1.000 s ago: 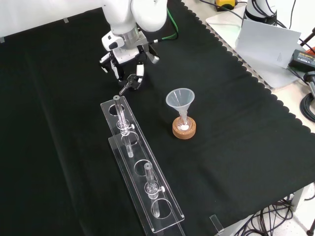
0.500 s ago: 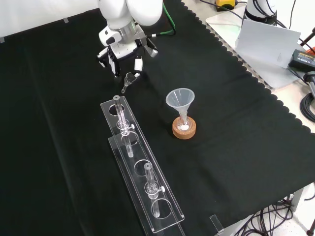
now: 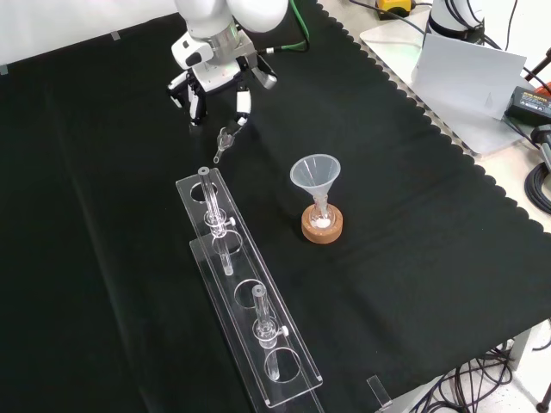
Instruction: Put the weighing funnel back on the table.
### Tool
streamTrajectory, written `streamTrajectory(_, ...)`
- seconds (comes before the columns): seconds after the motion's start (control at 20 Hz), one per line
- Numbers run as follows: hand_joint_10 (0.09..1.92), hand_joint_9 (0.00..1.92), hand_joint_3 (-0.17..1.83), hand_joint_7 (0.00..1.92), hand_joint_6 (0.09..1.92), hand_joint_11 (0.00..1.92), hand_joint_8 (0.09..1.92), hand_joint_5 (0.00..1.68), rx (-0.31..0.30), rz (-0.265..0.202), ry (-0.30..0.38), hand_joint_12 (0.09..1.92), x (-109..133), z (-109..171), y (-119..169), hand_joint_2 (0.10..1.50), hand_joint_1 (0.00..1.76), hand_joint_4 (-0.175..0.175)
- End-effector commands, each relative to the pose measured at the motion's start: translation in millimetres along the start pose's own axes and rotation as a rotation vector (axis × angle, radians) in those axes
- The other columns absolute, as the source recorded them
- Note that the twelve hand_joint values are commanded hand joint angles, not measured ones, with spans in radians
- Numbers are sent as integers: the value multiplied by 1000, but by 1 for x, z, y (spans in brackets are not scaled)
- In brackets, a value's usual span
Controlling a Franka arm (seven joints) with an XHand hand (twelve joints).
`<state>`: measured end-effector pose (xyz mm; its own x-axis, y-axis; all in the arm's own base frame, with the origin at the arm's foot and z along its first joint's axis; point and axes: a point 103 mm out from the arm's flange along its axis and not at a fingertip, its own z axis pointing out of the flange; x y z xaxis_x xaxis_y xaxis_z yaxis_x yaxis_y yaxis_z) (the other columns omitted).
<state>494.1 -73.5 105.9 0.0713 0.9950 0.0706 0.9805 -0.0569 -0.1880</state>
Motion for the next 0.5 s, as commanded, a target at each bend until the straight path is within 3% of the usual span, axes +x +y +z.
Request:
streamTrajectory(0.05,87,1163,588,1319,87,129,87,943,-25,-46,-27,1488,7,-18,-5,510,823,68)
streamTrajectory(0.3,87,1139,535,1290,87,125,87,796,-87,-74,-53,1489,11,-57,-15,529,807,24)
streamTrajectory(0.5,87,1114,528,1270,87,118,87,745,-121,-89,-77,1491,12,-80,-24,530,799,13)
